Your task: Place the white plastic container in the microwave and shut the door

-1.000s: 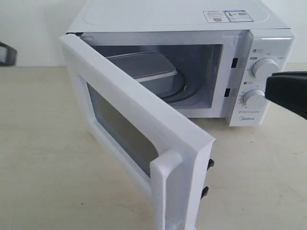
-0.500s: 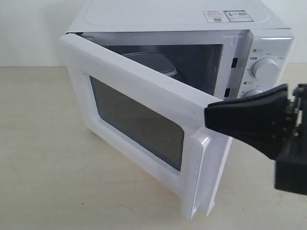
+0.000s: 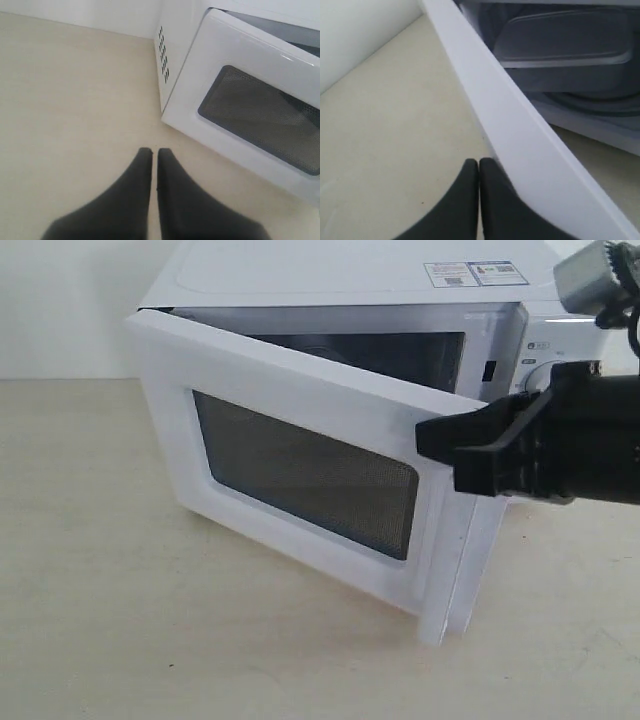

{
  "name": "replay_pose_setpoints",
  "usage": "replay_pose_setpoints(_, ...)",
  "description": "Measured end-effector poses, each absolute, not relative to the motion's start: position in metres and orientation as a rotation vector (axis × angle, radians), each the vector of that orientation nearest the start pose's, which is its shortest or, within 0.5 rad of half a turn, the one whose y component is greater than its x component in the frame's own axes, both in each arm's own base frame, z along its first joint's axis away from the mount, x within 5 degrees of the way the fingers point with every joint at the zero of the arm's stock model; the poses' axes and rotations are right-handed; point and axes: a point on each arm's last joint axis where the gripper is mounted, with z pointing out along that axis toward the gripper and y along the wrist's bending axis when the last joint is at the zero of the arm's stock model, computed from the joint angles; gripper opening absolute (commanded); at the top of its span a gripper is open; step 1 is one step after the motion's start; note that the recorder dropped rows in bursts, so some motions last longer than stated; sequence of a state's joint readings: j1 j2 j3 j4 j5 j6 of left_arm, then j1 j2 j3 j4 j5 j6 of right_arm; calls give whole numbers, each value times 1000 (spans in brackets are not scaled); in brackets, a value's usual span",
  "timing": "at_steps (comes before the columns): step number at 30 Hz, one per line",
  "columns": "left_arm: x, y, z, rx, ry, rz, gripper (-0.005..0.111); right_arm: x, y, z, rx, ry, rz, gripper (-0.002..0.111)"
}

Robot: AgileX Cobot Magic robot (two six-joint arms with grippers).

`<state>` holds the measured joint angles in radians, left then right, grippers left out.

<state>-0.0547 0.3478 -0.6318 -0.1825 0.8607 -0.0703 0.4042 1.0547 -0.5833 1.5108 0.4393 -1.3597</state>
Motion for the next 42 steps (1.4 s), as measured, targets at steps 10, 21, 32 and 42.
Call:
replay_pose_setpoints(10,52,-15,325,-58,2059,-295,4,190,110,287,-448,1941,653,0)
replay_pose_setpoints(21,53,-15,326,-59,2044,-293,4,222,113,272,-364,2028,549,0)
replay_pose_setpoints(32,53,-13,326,-53,2044,-258,4,270,122,273,-289,2046,429,0)
replay_pose_setpoints(42,54,-12,326,-51,2044,-244,4,285,126,261,-276,2084,372,0)
